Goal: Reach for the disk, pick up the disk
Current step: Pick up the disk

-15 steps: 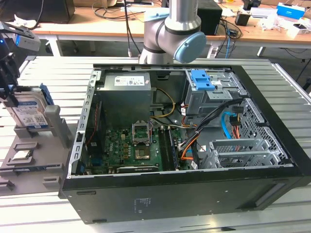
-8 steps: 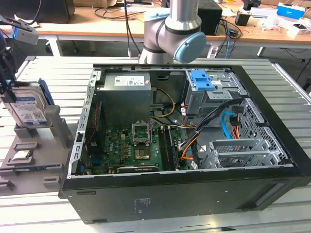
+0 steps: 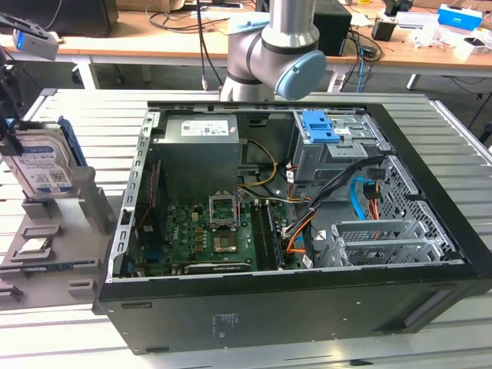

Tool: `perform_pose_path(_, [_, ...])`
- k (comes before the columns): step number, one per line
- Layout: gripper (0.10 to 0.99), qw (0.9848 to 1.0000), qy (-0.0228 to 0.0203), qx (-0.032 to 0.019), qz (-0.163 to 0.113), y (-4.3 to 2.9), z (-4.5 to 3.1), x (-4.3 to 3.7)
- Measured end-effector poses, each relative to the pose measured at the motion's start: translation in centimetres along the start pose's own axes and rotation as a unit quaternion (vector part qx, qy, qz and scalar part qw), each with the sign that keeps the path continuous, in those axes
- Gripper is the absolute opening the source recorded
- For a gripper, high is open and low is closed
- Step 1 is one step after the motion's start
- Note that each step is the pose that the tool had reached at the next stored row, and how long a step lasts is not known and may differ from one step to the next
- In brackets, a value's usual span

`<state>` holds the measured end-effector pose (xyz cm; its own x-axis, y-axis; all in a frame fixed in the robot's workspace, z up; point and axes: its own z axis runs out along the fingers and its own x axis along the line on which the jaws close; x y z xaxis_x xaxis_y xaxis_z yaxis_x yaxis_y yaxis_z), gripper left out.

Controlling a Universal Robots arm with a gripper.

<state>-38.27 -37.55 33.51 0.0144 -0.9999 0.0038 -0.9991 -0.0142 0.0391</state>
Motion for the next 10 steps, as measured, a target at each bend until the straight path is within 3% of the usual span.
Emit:
perform_pose_path(4, [0.369,1.0,0.0,-0.0002,0.0,-0.06,-0.45,0.0])
perform_pose_path(5, [0.369,1.0,0.0,-0.0008,0.0,-0.22,-1.9,0.01])
perform_pose_path(6, [0.369,1.0,0.0,-0.0012,0.0,-0.28,-2.5,0.02])
perform_pose_path(7, [0.369,1.0,0.0,-0.0018,0.0,-0.38,-3.66,0.02])
perform_pose_path(9, [0.369,1.0,-0.0001,-0.0029,0.0,-0.53,-5.06,0.03])
perform_pose_path(10, [0.369,1.0,-0.0001,-0.0031,0.0,-0.56,-5.28,0.03])
